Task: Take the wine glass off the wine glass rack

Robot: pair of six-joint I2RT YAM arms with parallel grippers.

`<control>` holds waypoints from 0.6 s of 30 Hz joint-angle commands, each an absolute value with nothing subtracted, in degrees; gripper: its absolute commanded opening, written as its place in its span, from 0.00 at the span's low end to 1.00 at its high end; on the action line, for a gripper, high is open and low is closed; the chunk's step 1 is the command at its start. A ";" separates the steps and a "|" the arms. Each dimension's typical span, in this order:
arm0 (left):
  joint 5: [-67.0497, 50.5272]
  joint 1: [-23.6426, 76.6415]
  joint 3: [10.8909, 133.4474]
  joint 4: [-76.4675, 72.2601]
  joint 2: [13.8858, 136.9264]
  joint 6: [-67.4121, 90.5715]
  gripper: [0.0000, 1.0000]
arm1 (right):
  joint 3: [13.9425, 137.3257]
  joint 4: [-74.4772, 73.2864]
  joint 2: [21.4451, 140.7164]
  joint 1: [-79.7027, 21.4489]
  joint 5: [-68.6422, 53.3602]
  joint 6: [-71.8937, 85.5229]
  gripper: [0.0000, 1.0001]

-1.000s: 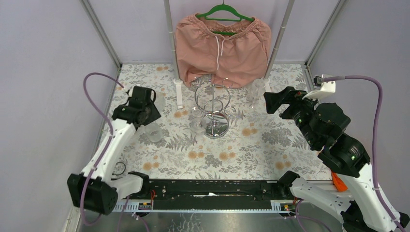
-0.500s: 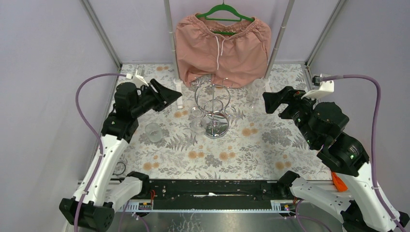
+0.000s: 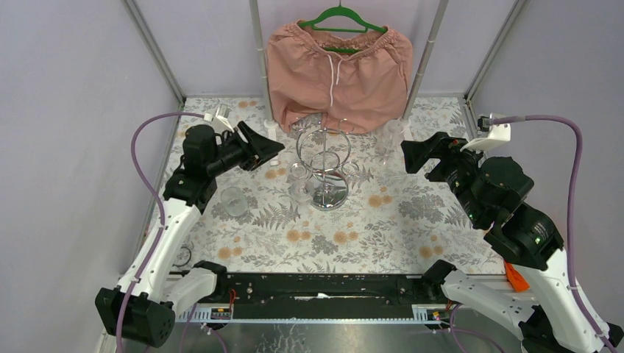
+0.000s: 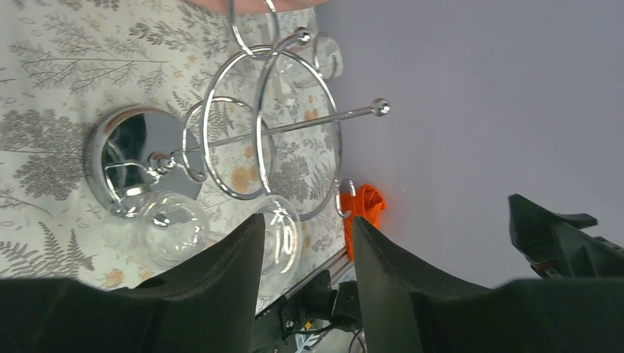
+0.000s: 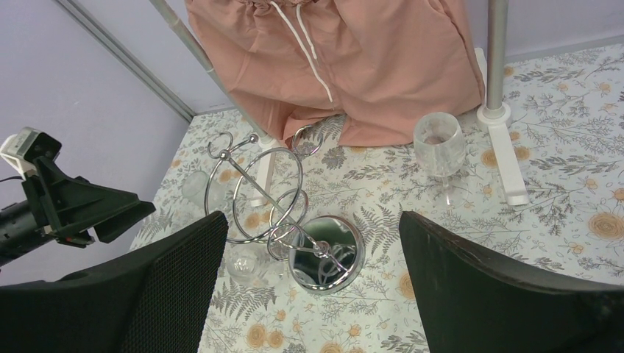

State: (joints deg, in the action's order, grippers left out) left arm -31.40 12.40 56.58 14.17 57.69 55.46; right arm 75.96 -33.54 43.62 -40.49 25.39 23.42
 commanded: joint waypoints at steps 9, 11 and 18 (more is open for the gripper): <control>-28.03 13.70 51.05 15.62 58.15 52.40 0.54 | 76.21 -31.38 44.30 -40.34 25.17 23.66 0.95; -27.74 14.55 50.33 15.34 58.00 52.88 0.54 | 76.05 -31.31 44.34 -40.36 25.14 23.72 0.95; -26.62 17.66 47.33 12.80 56.98 54.84 0.54 | 75.93 -31.20 44.23 -40.30 24.91 24.04 0.95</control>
State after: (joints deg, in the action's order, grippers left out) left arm -27.86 16.88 48.66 15.66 58.22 54.15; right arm 75.96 -33.50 44.03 -40.49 25.39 23.53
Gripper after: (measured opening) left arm 0.544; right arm 0.948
